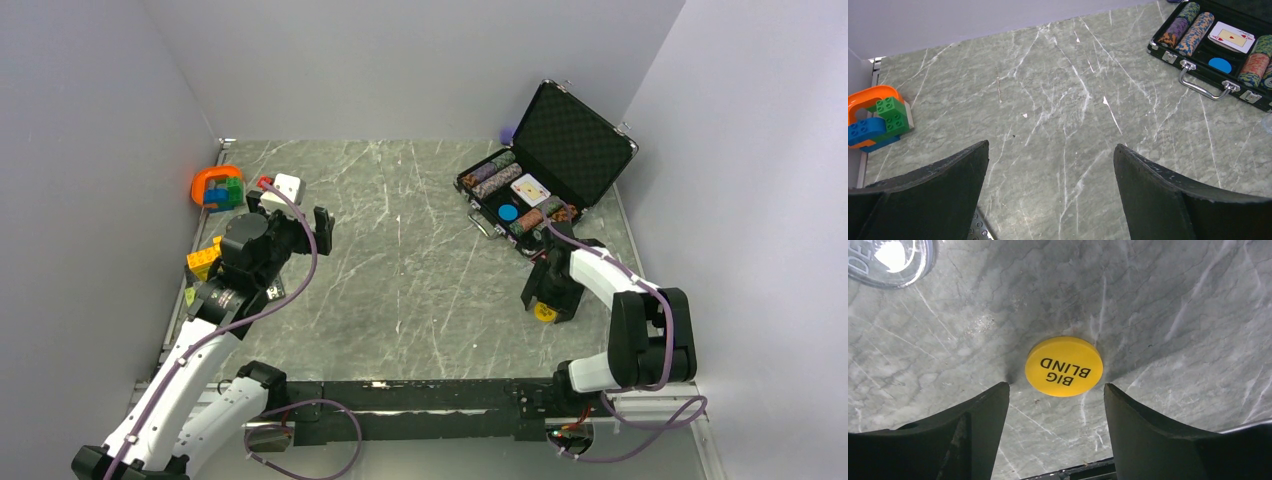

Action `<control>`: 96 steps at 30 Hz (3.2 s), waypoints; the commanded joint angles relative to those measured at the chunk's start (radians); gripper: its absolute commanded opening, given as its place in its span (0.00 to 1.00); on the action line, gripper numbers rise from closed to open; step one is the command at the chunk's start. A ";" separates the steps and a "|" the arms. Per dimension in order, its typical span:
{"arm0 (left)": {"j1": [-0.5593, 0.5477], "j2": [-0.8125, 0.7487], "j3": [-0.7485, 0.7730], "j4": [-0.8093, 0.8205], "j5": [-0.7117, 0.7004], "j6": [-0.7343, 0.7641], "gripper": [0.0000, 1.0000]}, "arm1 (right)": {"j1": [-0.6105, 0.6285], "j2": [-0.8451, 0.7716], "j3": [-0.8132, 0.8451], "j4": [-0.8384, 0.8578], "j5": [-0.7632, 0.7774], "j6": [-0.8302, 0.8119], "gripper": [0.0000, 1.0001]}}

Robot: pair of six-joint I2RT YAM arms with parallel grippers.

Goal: Pack up texas hold em set

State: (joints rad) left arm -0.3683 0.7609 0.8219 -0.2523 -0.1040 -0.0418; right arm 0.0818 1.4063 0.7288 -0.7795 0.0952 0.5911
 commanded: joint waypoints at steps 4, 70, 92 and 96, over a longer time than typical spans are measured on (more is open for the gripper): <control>-0.004 -0.014 -0.004 0.026 -0.014 0.000 0.98 | -0.007 -0.013 -0.006 0.042 0.041 0.035 0.72; -0.004 -0.008 -0.005 0.026 -0.008 -0.001 0.98 | -0.019 0.117 0.479 0.029 -0.077 -0.066 0.44; -0.004 0.018 -0.004 0.024 -0.024 0.010 0.98 | 0.019 0.762 1.138 0.024 -0.121 -0.092 0.41; -0.004 0.020 -0.003 0.023 -0.025 0.011 0.98 | 0.029 0.810 1.174 0.025 -0.120 -0.085 0.41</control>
State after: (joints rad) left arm -0.3683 0.7807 0.8207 -0.2520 -0.1143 -0.0406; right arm 0.0994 2.1891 1.8332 -0.7563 -0.0212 0.5011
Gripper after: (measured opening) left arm 0.985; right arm 0.545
